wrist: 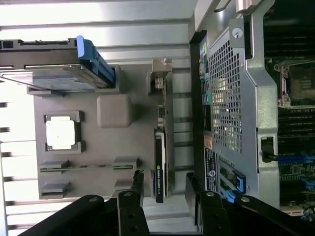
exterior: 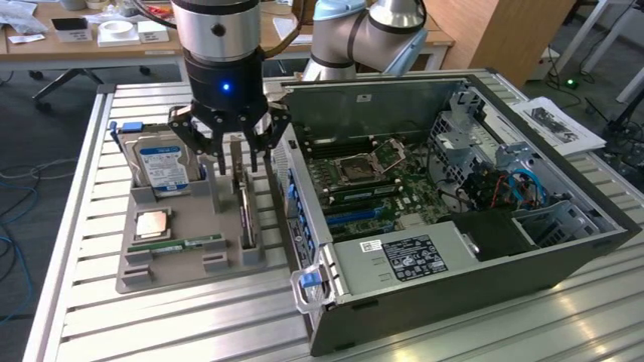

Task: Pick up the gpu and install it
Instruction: 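Pick up the gpu and move the gpu toward the slot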

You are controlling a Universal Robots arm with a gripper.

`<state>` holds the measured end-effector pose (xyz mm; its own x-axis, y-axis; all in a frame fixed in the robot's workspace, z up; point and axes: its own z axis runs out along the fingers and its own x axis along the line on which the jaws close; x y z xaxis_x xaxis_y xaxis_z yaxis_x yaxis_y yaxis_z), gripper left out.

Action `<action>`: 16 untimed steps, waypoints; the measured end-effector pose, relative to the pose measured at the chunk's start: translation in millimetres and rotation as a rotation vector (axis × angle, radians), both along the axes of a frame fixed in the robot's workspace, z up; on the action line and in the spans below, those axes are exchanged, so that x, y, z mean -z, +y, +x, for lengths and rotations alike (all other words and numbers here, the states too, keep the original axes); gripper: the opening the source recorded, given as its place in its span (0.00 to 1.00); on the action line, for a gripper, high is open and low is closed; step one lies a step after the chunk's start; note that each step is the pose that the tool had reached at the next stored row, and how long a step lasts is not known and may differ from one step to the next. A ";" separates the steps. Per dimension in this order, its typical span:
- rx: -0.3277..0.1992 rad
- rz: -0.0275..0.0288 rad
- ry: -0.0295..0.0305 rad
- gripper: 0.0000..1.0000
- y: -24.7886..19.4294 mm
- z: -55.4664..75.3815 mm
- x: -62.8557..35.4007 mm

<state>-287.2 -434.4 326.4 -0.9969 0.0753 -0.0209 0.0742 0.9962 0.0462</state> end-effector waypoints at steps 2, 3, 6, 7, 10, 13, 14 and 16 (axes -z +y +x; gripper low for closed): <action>0.000 0.0000 0.0000 0.47 0.0 0.0 3.6; 0.000 0.0000 0.0000 0.47 0.0 -0.1 5.4; 0.000 0.0000 -0.0001 0.47 0.0 -0.3 11.0; 0.000 0.0000 0.0000 0.47 0.0 -0.4 12.8; 0.000 -0.0001 0.0001 0.47 0.0 -0.8 18.1; 0.000 0.0000 0.0000 0.47 0.0 -1.2 23.7; 0.000 0.0000 0.0000 0.47 0.0 -1.4 25.5; 0.000 0.0000 0.0000 0.47 0.0 -1.6 29.1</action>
